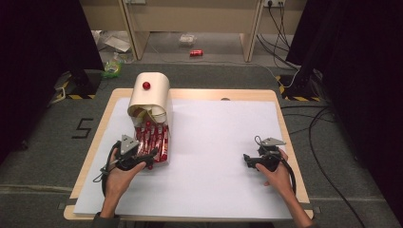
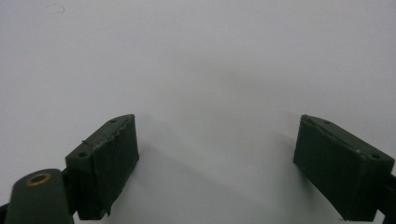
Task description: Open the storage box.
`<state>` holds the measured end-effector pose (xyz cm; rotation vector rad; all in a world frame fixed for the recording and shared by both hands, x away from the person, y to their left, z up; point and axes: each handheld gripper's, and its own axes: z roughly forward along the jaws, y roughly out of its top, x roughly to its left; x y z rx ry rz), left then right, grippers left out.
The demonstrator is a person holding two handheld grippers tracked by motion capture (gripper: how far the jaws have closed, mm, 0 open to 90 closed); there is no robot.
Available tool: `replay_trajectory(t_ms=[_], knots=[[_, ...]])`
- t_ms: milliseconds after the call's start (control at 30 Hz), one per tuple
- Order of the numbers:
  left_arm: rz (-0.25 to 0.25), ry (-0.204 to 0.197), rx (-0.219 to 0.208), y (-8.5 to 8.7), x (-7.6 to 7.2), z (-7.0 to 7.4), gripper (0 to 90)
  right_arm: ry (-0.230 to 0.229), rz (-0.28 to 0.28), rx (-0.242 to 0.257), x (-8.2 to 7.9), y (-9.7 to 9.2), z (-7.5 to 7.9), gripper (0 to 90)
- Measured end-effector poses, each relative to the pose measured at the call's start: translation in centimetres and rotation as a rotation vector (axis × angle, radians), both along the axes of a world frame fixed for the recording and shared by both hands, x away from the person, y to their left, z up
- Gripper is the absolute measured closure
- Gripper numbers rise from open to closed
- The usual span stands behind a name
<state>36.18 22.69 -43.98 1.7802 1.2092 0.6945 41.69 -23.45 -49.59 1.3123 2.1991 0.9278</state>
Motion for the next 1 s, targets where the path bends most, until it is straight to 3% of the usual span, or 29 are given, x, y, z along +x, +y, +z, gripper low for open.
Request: replay_trajectory(t_ms=[1000], knots=[[0.048,0.03,0.005,0.2,2.9,0.2,31.9,0.0,0.001,0.002,0.0,0.0,0.0,14.1]])
